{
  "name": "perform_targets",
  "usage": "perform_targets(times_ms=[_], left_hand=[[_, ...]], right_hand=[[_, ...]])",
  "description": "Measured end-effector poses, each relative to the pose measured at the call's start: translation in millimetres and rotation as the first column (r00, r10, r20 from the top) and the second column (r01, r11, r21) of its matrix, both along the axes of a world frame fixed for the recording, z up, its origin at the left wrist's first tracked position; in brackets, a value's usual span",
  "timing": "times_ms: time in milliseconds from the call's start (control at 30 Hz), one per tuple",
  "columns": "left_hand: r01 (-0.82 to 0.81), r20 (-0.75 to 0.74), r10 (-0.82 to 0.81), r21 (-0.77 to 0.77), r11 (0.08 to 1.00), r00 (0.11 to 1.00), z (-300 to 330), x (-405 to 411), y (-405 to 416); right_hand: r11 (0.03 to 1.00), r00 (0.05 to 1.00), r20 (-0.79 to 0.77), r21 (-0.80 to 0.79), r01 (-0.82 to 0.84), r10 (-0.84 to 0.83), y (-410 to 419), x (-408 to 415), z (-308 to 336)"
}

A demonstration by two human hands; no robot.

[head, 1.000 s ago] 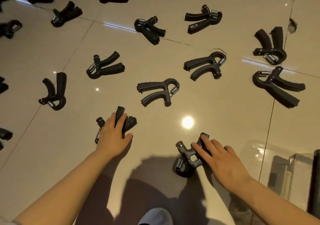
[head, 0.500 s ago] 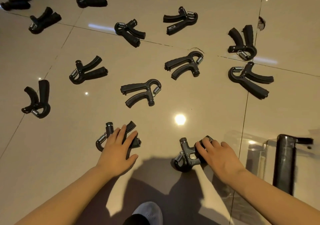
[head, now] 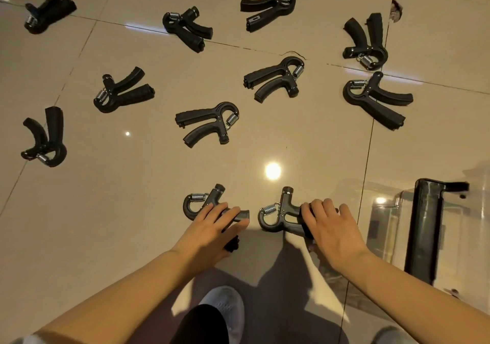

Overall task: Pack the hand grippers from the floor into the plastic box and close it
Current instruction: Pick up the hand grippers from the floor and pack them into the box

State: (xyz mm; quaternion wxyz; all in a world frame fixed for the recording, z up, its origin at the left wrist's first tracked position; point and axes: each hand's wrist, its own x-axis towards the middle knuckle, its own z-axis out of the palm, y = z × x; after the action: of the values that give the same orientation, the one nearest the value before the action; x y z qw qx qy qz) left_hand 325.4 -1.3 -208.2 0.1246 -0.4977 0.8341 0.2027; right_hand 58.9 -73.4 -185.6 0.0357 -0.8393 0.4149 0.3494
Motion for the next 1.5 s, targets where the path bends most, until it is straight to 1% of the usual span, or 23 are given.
perform_targets(times_ms=[67,133,233,367,433,500,600,667,733,800,867,933,967,1033,1100,1200,1267,1300,1333,1367,1433,1500], left_hand=[[0.045,0.052,-0.048,0.041,0.998,0.998,2,-2,-3],[0.071,0.052,-0.074,0.047,0.996,0.996,1,-6,-5],[0.065,0.012,-0.065,0.022,0.998,0.998,1,-12,-7],[0.06,-0.056,-0.063,-0.043,0.997,0.996,3,-14,-11],[0.047,-0.115,-0.054,-0.069,0.997,0.992,3,-15,-14],[-0.011,-0.177,-0.003,-0.077,0.997,0.984,6,-21,-18],[-0.185,-0.286,0.143,-0.127,0.974,0.948,15,-39,-26],[-0.313,-0.404,0.229,-0.157,0.937,0.886,27,-53,-36],[-0.417,-0.513,0.291,-0.148,0.897,0.808,41,-65,-44],[-0.465,-0.565,0.319,-0.132,0.876,0.761,53,-73,-49],[-0.456,-0.585,0.3,-0.136,0.879,0.754,65,-80,-50],[-0.44,-0.614,0.257,-0.165,0.883,0.746,80,-90,-51],[-0.436,-0.634,0.231,-0.187,0.881,0.738,88,-97,-51],[-0.429,-0.682,0.164,-0.24,0.871,0.713,105,-116,-54],[-0.417,-0.719,0.078,-0.308,0.855,0.69,125,-140,-59],[-0.385,-0.75,-0.102,-0.445,0.808,0.653,154,-178,-69],[-0.344,-0.742,-0.201,-0.51,0.788,0.639,172,-208,-74],[-0.307,-0.732,-0.25,-0.535,0.787,0.634,180,-225,-75],[-0.261,-0.722,-0.294,-0.549,0.794,0.626,185,-242,-75],[-0.213,-0.715,-0.33,-0.554,0.805,0.616,188,-259,-74],[-0.112,-0.701,-0.362,-0.531,0.84,0.614,186,-290,-73],[0.002,-0.677,-0.37,-0.478,0.879,0.636,175,-317,-67]], right_hand=[[0.999,1.0,0.012,0.038,0.028,-0.029,-3,0,3],[0.999,0.999,0.049,0.052,-0.002,-0.001,-5,-1,4],[0.996,0.991,0.12,0.061,-0.061,0.053,-7,-1,5],[0.984,0.977,0.208,0.177,0.011,-0.048,-12,-6,17],[0.978,0.968,0.238,0.205,0.028,-0.077,-13,-9,28],[0.983,0.957,0.282,0.184,0.011,-0.063,-17,-12,42],[0.984,0.933,0.347,0.171,0.042,-0.1,-28,-19,65],[0.991,0.916,0.391,0.127,0.037,-0.085,-35,-25,77],[0.997,0.894,0.446,0.077,0.022,-0.054,-42,-34,88],[0.998,0.861,0.507,0.048,0.03,-0.05,-47,-47,101],[0.993,0.779,0.617,0.04,0.112,-0.113,-49,-58,119],[0.962,0.629,0.745,0.058,0.269,-0.221,-45,-69,137],[0.931,0.527,0.802,0.094,0.354,-0.281,-40,-75,145],[0.848,0.267,0.888,0.213,0.485,-0.376,-25,-95,155],[0.772,-0.006,0.913,0.347,0.533,-0.407,-7,-120,159],[0.683,-0.301,0.898,0.44,0.582,-0.321,17,-161,165],[0.61,-0.442,0.861,0.495,0.619,-0.251,33,-191,167],[0.561,-0.488,0.843,0.522,0.643,-0.226,40,-206,167],[0.508,-0.515,0.832,0.54,0.671,-0.205,48,-220,165],[0.454,-0.521,0.832,0.545,0.705,-0.189,55,-233,163],[0.352,-0.475,0.862,0.505,0.788,-0.175,71,-258,150],[0.241,-0.417,0.886,0.458,0.856,-0.202,90,-279,138]])
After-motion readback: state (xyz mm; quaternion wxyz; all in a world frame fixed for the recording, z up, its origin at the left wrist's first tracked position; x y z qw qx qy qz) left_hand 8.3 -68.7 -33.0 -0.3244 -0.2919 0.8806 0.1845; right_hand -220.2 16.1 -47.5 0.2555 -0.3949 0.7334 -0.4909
